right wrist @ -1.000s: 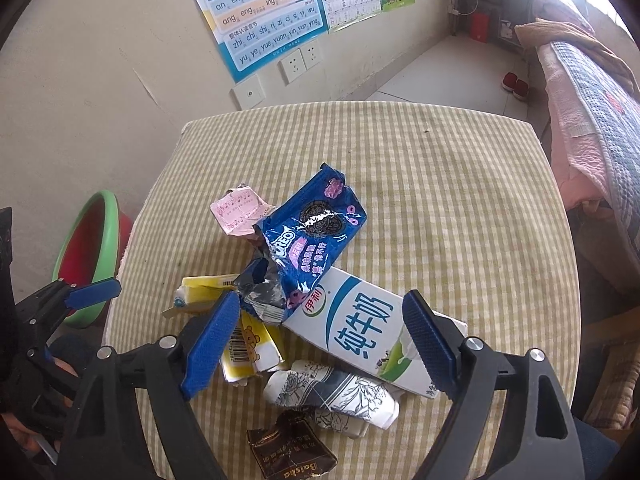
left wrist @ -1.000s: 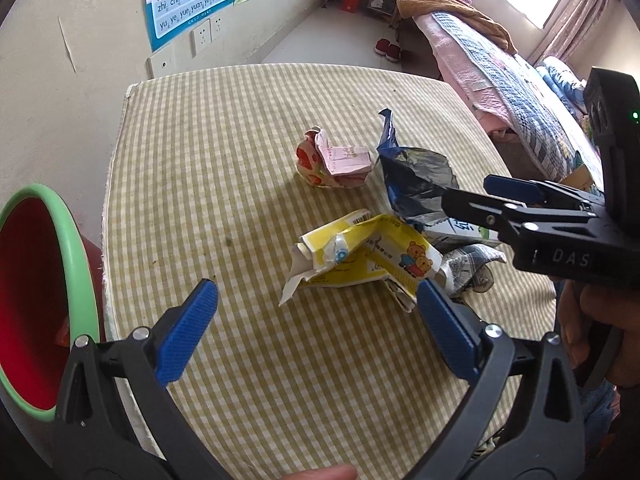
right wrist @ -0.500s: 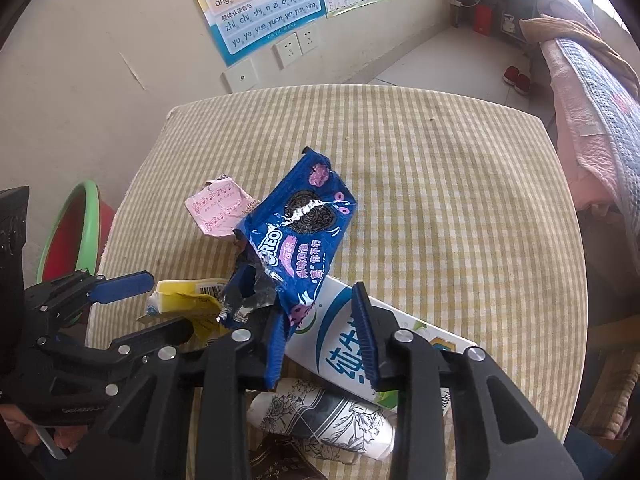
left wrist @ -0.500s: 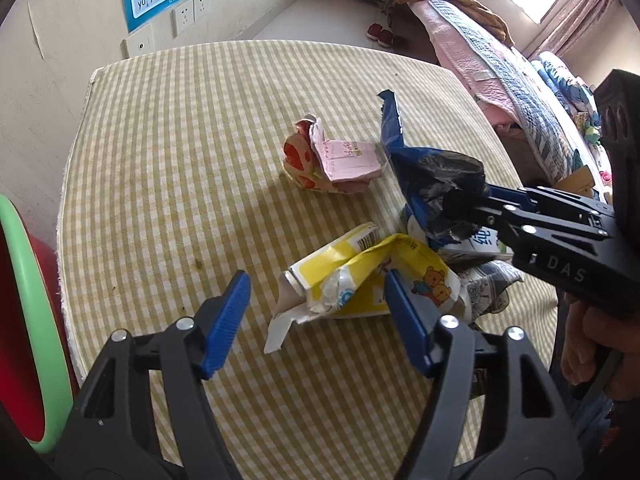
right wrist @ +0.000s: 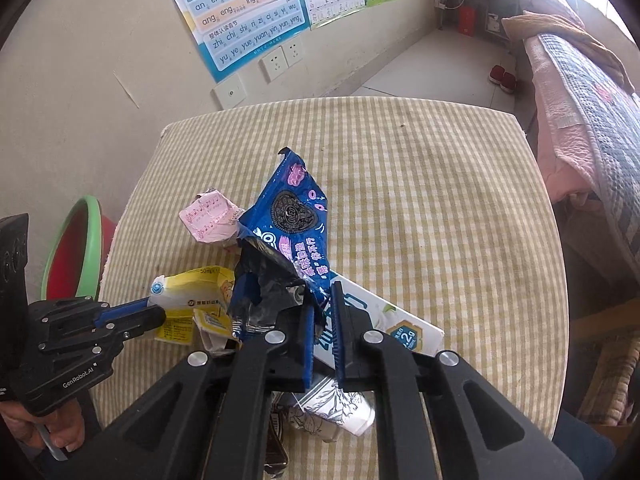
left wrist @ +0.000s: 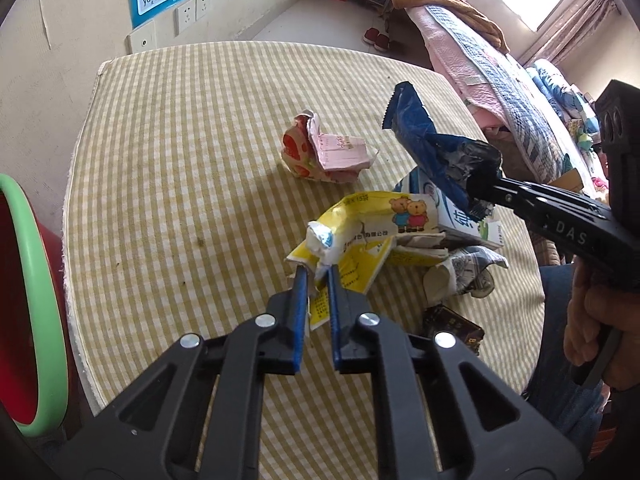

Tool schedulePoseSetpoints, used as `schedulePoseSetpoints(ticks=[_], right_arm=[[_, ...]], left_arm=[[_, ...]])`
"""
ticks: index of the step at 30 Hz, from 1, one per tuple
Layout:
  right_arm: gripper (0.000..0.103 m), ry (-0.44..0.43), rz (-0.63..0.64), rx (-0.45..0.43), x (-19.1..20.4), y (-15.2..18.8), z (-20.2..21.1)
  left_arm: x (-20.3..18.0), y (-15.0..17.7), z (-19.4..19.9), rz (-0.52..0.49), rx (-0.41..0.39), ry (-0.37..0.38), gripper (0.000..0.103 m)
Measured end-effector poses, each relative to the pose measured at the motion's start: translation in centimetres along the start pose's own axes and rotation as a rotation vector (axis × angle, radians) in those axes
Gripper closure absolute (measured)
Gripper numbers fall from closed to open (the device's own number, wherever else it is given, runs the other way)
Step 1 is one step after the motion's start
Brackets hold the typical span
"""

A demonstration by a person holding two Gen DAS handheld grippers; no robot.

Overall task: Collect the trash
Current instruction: 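Grasp the yellow carton wrapper with the left tool while the right tool grasps the blue Oreo wrapper, then carry the yellow wrapper and Oreo wrapper over the red bin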

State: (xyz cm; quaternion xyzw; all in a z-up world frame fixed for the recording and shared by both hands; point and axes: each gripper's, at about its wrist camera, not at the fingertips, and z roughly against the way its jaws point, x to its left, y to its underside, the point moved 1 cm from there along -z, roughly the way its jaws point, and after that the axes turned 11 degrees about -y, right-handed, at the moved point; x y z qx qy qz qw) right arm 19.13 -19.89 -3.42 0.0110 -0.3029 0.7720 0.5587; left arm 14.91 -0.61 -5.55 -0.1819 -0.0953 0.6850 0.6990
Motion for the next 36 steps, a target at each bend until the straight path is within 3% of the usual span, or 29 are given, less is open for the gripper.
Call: schedulePoseSetpoints(ticks=[10, 36], right_arm=[[0.095, 0.004, -0.007, -0.054, 0.4, 0.4, 3.3], [0.095, -0.011, 0.037, -0.116, 3.1, 1.1, 6.7]], left_arm=[[-0.1, 0.9, 3.0, 0.024, -0.05, 0.007, 0.1], [1.5, 2.0, 9.0, 0.107, -0.168, -0.014, 0.101]])
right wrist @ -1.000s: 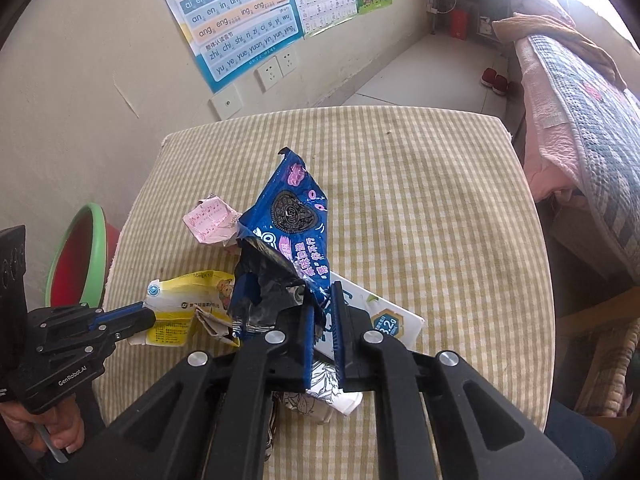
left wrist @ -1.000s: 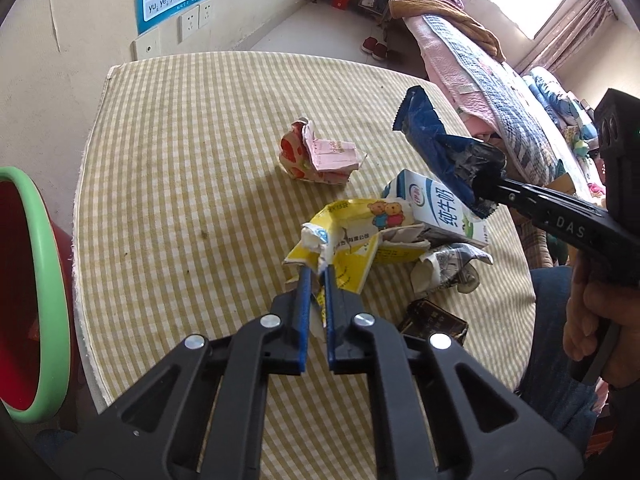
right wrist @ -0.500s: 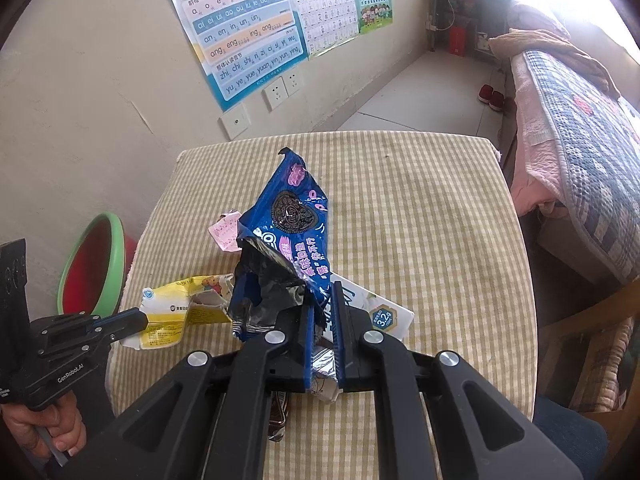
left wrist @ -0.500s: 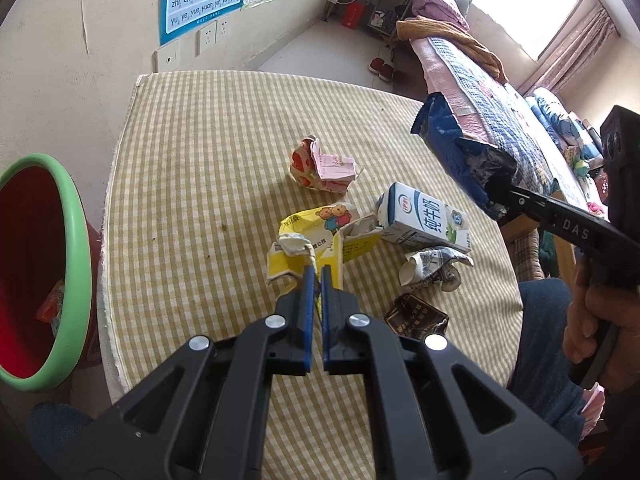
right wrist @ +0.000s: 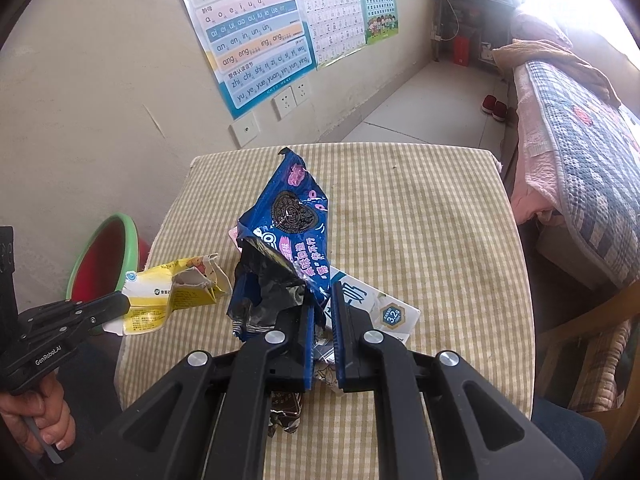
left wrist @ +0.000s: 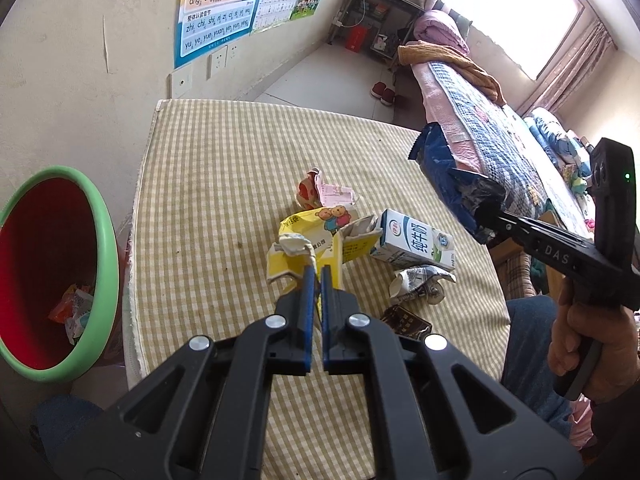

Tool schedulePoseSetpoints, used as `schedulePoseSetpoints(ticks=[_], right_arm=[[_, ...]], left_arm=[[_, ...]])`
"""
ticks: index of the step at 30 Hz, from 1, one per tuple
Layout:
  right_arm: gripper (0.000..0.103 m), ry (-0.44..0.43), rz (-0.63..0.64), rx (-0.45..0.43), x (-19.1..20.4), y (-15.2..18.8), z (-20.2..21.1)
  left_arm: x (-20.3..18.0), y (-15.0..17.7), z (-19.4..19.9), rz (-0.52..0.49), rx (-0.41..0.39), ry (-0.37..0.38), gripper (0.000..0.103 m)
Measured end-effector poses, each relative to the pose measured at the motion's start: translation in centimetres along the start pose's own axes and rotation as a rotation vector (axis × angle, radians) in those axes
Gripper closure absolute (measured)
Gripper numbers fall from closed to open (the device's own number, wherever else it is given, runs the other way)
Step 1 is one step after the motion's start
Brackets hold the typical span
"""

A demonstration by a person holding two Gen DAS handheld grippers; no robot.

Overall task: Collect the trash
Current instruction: 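Carry the yellow wrapper and Oreo wrapper over the red bin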

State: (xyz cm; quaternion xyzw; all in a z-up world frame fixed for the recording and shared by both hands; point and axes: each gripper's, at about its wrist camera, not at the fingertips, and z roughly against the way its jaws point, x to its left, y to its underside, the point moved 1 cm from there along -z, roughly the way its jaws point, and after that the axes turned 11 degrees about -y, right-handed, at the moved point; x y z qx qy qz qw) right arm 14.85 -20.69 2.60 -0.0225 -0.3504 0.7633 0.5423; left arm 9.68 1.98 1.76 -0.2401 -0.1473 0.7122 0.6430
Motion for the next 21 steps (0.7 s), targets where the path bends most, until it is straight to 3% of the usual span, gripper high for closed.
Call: schedulePoseSetpoints(ticks=[8, 21], right_arm=[[0.095, -0.017, 0.027, -0.002, 1.8, -0.3, 0.0], [0.095, -0.09, 0.124, 0.03, 7.6, -1.3, -2.2]], left_arm=[[1.5, -0.2, 1.5, 0.032, -0.034, -0.015, 0.101], [7.4, 0.0, 4.7, 0.129, -0.091, -0.095, 0.101]])
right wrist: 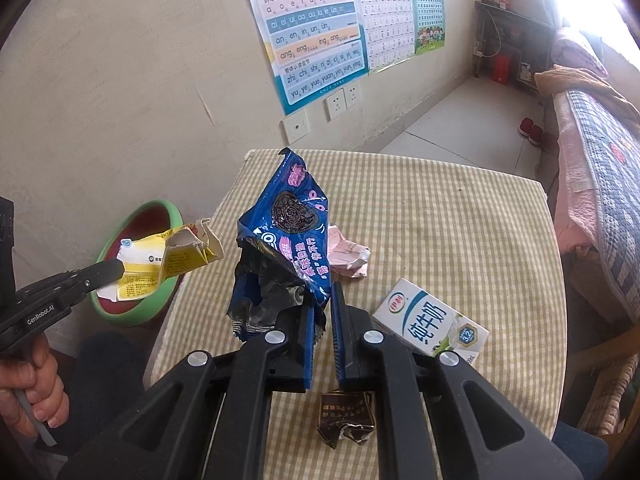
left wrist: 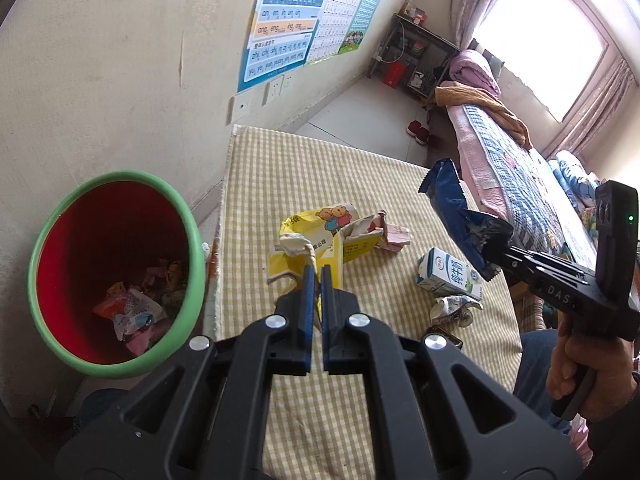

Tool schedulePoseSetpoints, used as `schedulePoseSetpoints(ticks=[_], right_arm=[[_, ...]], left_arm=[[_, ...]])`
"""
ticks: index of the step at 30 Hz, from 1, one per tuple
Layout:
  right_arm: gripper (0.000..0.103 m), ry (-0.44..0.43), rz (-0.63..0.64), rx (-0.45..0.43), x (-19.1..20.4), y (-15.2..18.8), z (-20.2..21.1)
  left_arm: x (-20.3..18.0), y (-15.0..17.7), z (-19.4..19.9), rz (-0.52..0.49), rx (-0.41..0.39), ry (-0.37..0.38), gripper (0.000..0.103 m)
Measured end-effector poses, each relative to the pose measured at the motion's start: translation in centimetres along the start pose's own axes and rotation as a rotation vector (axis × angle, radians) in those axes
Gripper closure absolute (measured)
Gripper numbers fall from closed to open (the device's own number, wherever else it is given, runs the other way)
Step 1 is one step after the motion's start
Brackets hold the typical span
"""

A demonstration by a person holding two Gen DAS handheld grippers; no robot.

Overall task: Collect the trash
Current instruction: 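Carry the yellow wrapper and Oreo wrapper over the red bin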

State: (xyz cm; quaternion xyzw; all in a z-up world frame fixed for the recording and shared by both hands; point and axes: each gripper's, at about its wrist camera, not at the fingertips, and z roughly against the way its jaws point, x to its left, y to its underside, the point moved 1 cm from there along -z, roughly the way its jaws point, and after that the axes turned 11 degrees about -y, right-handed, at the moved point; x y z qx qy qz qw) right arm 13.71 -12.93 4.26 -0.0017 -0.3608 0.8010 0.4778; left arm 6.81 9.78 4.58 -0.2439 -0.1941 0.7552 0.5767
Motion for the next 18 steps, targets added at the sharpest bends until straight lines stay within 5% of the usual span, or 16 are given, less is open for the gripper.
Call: schedulePoseSetpoints(ticks=[18], right_arm=[[0.095, -0.156, 0.196, 0.057, 12.1, -4.0, -6.9]], left_arm=[[13.0, 0.0, 3.7, 0.214, -0.063, -0.159, 0.101]])
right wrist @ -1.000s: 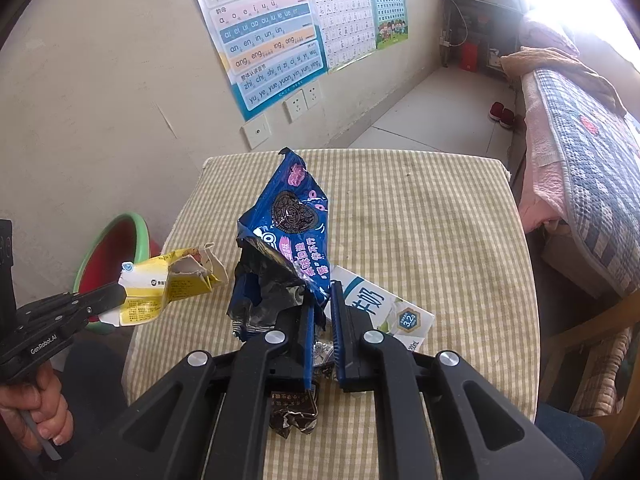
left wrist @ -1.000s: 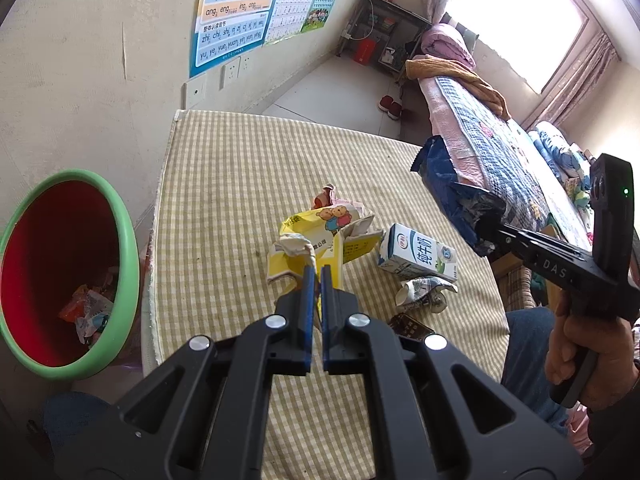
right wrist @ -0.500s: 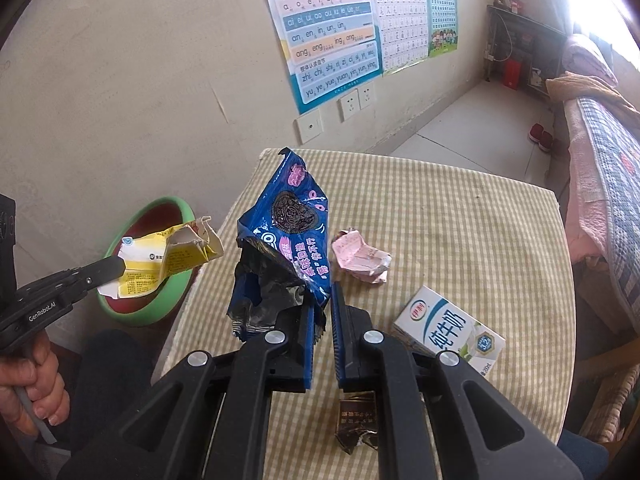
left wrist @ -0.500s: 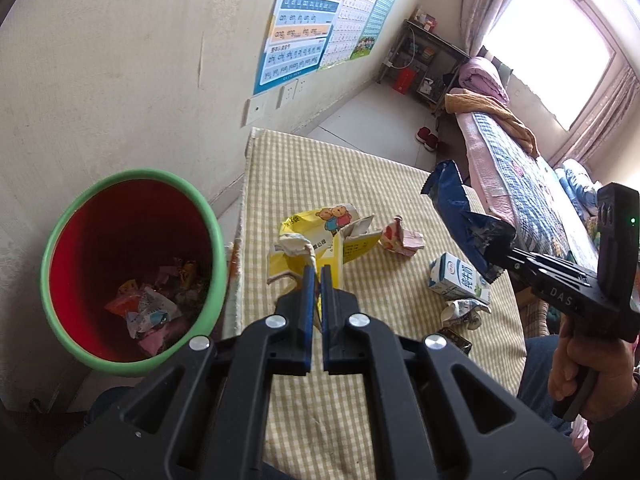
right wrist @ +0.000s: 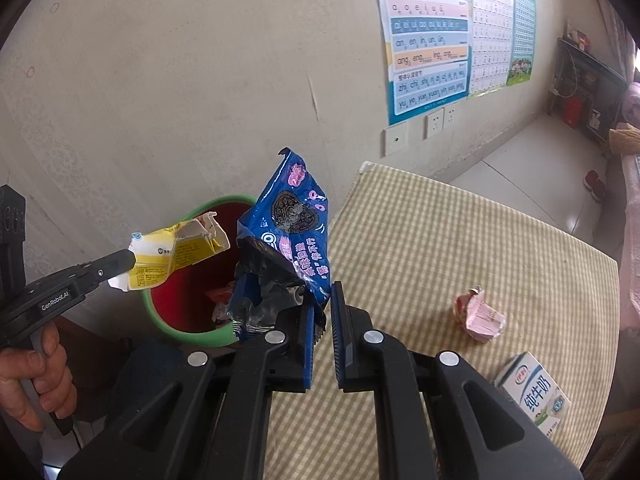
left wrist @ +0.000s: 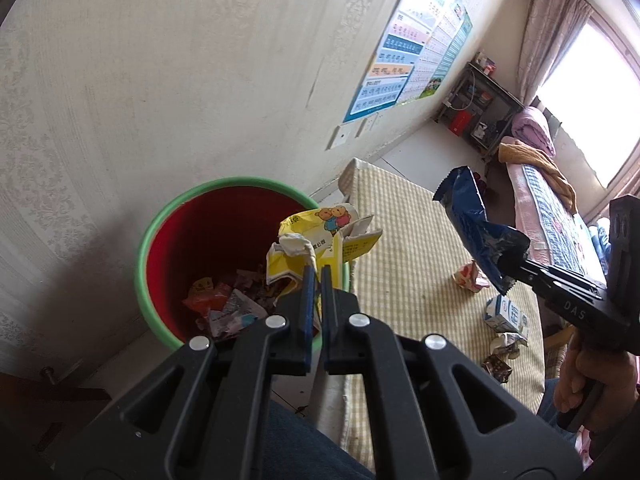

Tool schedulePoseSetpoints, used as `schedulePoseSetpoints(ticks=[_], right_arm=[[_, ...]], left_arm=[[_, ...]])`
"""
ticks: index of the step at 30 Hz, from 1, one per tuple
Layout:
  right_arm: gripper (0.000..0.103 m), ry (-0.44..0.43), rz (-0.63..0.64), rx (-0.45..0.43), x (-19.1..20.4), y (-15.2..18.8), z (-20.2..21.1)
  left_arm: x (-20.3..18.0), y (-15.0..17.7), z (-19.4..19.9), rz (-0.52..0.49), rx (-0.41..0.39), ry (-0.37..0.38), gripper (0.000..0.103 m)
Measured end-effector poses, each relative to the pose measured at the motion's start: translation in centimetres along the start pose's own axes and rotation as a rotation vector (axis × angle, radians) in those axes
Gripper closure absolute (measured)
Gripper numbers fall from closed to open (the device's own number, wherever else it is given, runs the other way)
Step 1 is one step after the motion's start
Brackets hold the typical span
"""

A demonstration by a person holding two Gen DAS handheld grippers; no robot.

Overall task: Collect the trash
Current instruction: 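Carry the yellow wrapper and Oreo wrapper over the red bin, then open both tools to drop the wrappers into the bin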

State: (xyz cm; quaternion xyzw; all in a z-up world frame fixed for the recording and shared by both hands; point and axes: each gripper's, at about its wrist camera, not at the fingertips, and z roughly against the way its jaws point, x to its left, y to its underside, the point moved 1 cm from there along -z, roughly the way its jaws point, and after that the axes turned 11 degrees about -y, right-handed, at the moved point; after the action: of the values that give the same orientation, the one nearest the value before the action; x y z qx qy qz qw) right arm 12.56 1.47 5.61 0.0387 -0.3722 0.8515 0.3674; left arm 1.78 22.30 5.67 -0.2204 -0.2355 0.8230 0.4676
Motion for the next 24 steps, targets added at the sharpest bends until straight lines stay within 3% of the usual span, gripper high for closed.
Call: schedulePoseSetpoints(ticks=[12, 24], right_arm=[[0.094, -0.082, 0.108, 0.074, 6.5, -1.7, -6.2], [0.092, -0.097, 0.144, 0.106, 8.2, -3.2, -9.7]], left_arm=[[5.4, -0.2, 0.2, 0.071, -0.009, -0.061, 0.101], [7.2, -1.0, -0.8, 0.105, -0.009, -0.078, 0.1]])
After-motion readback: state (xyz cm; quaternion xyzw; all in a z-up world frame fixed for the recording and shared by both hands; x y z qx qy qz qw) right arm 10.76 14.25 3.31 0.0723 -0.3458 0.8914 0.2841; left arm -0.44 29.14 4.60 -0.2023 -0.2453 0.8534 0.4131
